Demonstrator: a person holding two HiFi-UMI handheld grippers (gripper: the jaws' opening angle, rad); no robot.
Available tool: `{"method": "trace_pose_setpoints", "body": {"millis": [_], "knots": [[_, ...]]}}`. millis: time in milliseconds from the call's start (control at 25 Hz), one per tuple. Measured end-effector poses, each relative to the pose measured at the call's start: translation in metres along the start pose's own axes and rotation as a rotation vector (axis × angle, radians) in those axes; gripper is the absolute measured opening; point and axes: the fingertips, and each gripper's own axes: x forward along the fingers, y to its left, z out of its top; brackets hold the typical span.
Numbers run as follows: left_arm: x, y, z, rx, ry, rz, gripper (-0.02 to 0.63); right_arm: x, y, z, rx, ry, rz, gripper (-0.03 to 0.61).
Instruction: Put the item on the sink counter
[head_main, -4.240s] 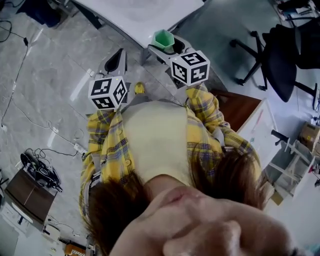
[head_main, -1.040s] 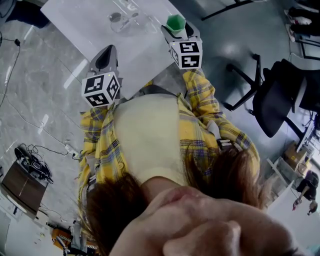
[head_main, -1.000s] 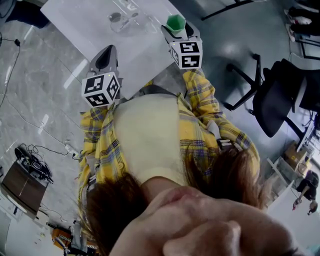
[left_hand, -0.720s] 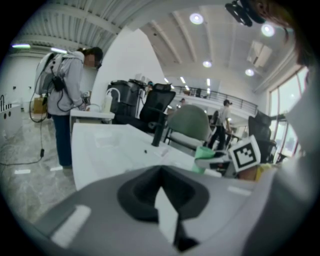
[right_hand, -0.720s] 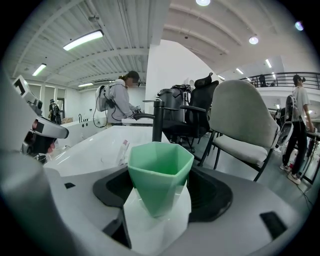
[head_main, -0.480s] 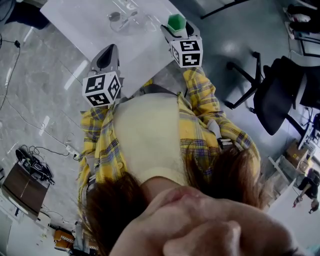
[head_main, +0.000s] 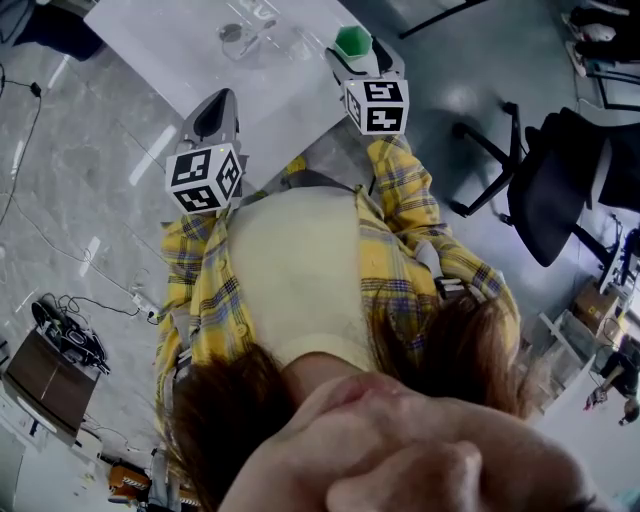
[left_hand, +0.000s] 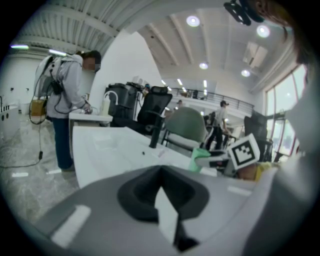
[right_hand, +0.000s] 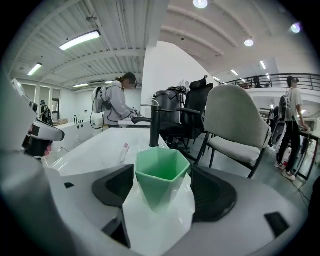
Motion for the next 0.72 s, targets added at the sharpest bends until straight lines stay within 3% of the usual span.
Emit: {"method": "trace_pose_setpoints", "body": {"millis": [720], "knots": [[-0.022, -0.01, -0.002, 0.011, -0.033, -0.053, -0.005, -0.047, 0.012, 0.001, 0.051, -0.007, -0.031, 0.327]]}}
